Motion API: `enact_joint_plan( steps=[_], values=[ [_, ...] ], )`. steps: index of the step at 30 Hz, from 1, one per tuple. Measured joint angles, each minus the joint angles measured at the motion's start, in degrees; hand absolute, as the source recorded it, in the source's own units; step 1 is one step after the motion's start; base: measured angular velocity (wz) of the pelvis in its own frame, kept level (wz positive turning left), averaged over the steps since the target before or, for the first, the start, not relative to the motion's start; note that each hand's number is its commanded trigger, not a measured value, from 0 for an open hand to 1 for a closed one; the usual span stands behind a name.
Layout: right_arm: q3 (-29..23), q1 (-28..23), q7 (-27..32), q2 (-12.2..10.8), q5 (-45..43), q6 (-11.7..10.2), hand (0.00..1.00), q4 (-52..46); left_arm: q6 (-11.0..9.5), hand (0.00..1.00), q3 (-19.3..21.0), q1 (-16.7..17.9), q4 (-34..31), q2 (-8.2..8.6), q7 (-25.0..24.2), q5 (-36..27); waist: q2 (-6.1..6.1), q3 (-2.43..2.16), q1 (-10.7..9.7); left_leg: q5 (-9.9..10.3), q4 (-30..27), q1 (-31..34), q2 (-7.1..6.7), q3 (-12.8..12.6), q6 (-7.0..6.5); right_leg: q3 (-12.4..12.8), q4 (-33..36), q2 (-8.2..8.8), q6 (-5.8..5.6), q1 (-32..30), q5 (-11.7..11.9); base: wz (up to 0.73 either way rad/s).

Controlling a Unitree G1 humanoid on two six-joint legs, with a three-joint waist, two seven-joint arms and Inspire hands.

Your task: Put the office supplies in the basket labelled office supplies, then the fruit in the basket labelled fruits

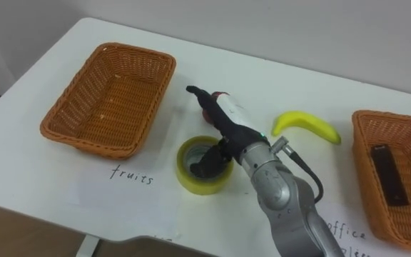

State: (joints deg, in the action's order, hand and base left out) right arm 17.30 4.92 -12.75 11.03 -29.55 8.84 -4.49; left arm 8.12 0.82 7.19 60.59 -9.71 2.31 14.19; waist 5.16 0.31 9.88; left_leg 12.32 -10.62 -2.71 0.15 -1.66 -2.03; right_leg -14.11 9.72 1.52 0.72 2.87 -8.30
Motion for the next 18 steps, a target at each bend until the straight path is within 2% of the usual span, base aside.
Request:
enact_joint_plan(
  steps=[10, 18],
  values=[
    [0.4, -0.6, -1.5, 0.1, -0.8, 0.6, 0.0, 0.0, 0.0, 0.0, 0.0, 0.0, 0.0, -0.01, 1.0, 0.0, 0.32, -0.3, -0.1, 0.0, 0.1, 0.0, -0.01, 0.0, 0.0, 0.0, 0.0, -0.12, 0.0, 0.0, 0.0, 0.0],
    [0.4, -0.6, -3.9, 0.1, -2.0, 1.3, 0.0, 0.0, 0.0, 0.0, 0.0, 0.0, 0.0, -0.02, 1.1, 0.0, 0.36, -0.32, -0.1, 0.0, 0.3, 0.0, 0.02, -0.1, 0.0, 0.1, 0.0, -0.21, 0.0, 0.0, 0.0, 0.0]
  ],
)
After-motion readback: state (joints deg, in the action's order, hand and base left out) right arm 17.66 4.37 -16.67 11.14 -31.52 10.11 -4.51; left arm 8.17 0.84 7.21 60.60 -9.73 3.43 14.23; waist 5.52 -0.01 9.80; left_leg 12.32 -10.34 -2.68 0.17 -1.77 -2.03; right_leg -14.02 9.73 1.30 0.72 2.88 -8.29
